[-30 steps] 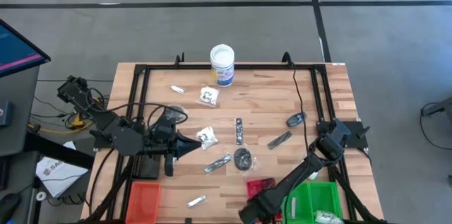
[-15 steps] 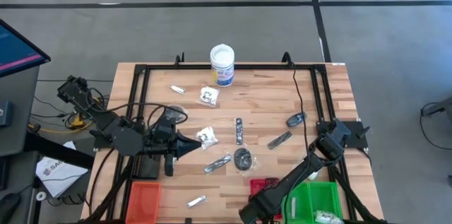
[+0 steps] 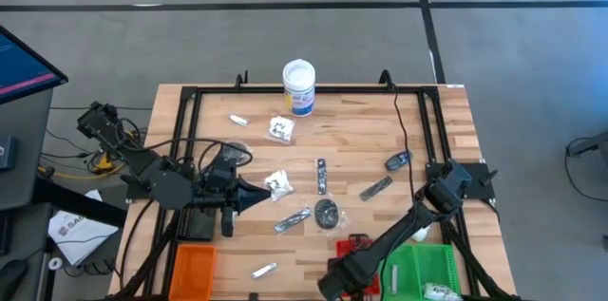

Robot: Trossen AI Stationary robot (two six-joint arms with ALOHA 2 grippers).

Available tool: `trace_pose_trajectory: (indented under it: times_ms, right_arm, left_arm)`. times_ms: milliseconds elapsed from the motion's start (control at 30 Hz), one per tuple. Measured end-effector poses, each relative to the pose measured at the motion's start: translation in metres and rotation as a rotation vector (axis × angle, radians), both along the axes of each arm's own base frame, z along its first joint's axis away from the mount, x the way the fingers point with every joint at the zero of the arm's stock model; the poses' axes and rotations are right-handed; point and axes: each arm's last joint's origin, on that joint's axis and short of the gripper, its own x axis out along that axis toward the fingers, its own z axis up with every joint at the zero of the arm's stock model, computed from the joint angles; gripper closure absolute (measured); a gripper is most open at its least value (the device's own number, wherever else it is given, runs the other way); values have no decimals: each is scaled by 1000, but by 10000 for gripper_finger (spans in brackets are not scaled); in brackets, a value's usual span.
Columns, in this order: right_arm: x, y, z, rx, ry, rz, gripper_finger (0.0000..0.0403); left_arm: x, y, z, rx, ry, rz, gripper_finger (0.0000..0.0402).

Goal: Pick & Place Travel size toiletries
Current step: Adjust the bins, then put the black comb into the red bin

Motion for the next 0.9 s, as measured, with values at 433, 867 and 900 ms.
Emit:
trace_pose_trajectory:
  times_ms: [433, 867, 900]
  right_arm:
    - [14, -17, 47, -128, -154, 18, 403]
    - [19, -63, 130, -171, -545, -162, 403]
    - [21, -67, 132, -173, -558, -173, 403]
  left_arm:
    - [0, 0, 0, -1, -1, 0, 401]
    - [3, 5, 0, 5, 2, 15, 401]
    - [4, 6, 0, 5, 2, 20, 401]
